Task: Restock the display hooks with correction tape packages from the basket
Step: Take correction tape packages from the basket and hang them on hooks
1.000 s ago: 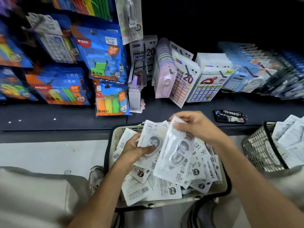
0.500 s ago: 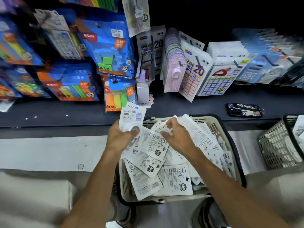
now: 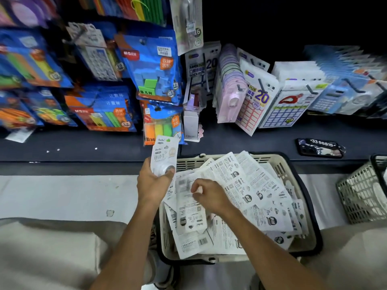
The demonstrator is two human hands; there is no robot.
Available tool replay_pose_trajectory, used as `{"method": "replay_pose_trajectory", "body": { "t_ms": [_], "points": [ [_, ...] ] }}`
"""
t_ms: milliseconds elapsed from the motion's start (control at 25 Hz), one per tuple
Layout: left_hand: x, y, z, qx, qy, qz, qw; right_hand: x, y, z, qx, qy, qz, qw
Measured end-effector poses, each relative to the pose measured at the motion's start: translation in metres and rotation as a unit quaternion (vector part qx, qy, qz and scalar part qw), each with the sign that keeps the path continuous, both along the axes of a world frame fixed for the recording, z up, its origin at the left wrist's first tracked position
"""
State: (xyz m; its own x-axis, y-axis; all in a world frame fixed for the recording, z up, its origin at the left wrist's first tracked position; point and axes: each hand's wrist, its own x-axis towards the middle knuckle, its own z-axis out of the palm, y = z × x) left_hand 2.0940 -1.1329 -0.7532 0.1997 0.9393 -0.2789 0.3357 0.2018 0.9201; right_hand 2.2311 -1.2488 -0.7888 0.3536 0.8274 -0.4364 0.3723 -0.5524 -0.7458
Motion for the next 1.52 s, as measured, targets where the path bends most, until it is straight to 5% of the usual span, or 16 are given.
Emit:
{"method": "replay_pose_trajectory", "body": {
  "t_ms": [120,200,320,440,480,680,800,920,1000,1080,1200,1280,1360,1440,1520],
  "points": [
    [-0.002,0.003,0.0,-0.023,-0.025,-0.005,0.999,0.044,-0.008,0.027,0.01,0.254,-0.092,0.963],
    [0.0,0.004,-0.001,-0.049,-0.041,-0.025,0.998,0.068,-0.016,0.046,0.037,0.339,-0.086,0.936],
    [0.003,0.0,-0.003,-0.086,-0.037,-0.067,0.993,0.061,-0.01,0.05,0.019,0.132,-0.068,0.989],
    [0.004,-0.006,-0.007,-0.1,-0.018,-0.084,0.991,0.046,0.004,0.049,0.085,-0.119,-0.021,0.989],
    [0.003,-0.005,-0.006,-0.102,-0.028,-0.064,0.992,0.049,0.004,0.05,0.106,-0.122,-0.042,0.986],
    [0.0,0.001,-0.012,-0.243,-0.187,-0.02,0.952,0.048,-0.016,0.051,0.064,0.153,-0.136,0.977],
    [0.001,-0.01,-0.011,-0.314,-0.181,-0.118,0.924,0.011,-0.005,0.036,0.055,0.077,-0.117,0.989],
    [0.001,-0.009,-0.014,-0.203,-0.087,-0.087,0.971,0.001,-0.005,0.017,0.084,0.041,-0.093,0.991],
    [-0.002,-0.001,-0.013,-0.172,-0.09,-0.02,0.981,0.016,-0.023,0.003,0.025,-0.083,0.104,0.991],
    [-0.003,0.007,-0.011,-0.151,-0.093,0.01,0.984,0.02,-0.04,-0.017,-0.061,-0.235,0.311,0.919],
    [0.0,0.006,-0.004,-0.131,-0.086,0.014,0.988,0.024,-0.048,-0.032,-0.013,-0.334,0.344,0.877],
    [0.0,0.007,-0.003,-0.116,-0.077,0.04,0.989,0.033,-0.048,-0.021,0.071,-0.275,0.272,0.92],
    [-0.003,0.011,-0.003,-0.102,-0.086,0.067,0.989,0.048,-0.044,0.003,0.164,-0.15,0.068,0.973],
    [-0.003,0.012,0.001,-0.103,-0.099,0.063,0.988,0.067,-0.031,0.042,0.2,-0.028,-0.054,0.978],
    [0.0,0.01,0.004,-0.122,-0.116,0.02,0.986,0.083,-0.017,0.075,0.23,0.103,-0.049,0.966]
  ]
}}
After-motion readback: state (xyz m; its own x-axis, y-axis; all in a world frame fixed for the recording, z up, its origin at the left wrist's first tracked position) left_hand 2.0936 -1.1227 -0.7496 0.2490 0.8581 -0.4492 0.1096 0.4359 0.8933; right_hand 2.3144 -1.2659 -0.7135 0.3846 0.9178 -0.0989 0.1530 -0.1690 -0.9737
